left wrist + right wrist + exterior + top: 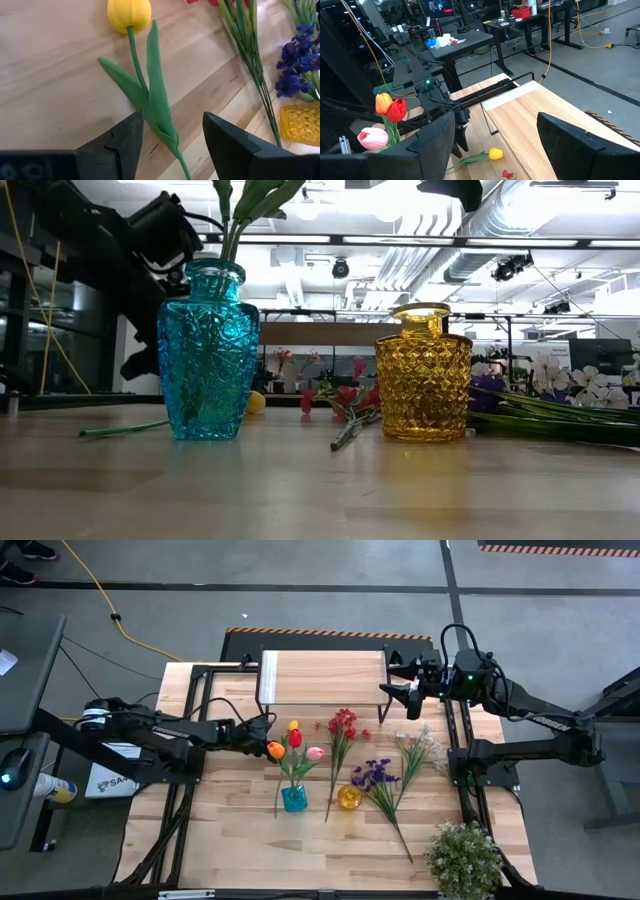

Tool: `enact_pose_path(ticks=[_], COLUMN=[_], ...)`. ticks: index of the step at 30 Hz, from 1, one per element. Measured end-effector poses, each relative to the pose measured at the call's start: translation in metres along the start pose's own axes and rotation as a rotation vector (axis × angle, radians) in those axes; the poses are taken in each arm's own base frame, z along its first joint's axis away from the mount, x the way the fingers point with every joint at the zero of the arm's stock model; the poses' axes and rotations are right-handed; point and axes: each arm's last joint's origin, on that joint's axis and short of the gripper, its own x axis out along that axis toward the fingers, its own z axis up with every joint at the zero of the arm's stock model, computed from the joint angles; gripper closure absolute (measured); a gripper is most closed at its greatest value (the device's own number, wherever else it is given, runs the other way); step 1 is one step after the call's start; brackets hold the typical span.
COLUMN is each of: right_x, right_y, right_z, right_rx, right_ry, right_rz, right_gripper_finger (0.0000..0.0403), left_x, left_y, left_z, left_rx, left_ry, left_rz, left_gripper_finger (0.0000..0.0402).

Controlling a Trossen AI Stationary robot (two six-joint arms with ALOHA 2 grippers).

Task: Pick and place flowers into a vace then onto a shelf
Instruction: Put the yellow tulip into the blue vase

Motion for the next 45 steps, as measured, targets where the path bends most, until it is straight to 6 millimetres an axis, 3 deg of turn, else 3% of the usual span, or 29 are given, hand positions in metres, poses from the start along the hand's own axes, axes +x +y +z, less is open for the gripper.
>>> enact_pose_path(ticks=[30, 45], right_x=[0.000, 0.000], right_y=[0.000, 0.000], right_z=[0.000, 0.000], right_rx=[-0.003, -0.004], right_ry=[0.000, -0.001], right_rz=[-0.001, -0.004], right_gripper_finger=[0.0130, 0.0130], left_x=[0.001, 0.006], left_y=[-0.008, -0.011], left_z=[0.006, -0.008], left_rx=[0.026, -0.003], left_ry=[-0.016, -0.027], left_rz=[-0.015, 0.050], left_gripper_finger=[0.0165, 0.0165])
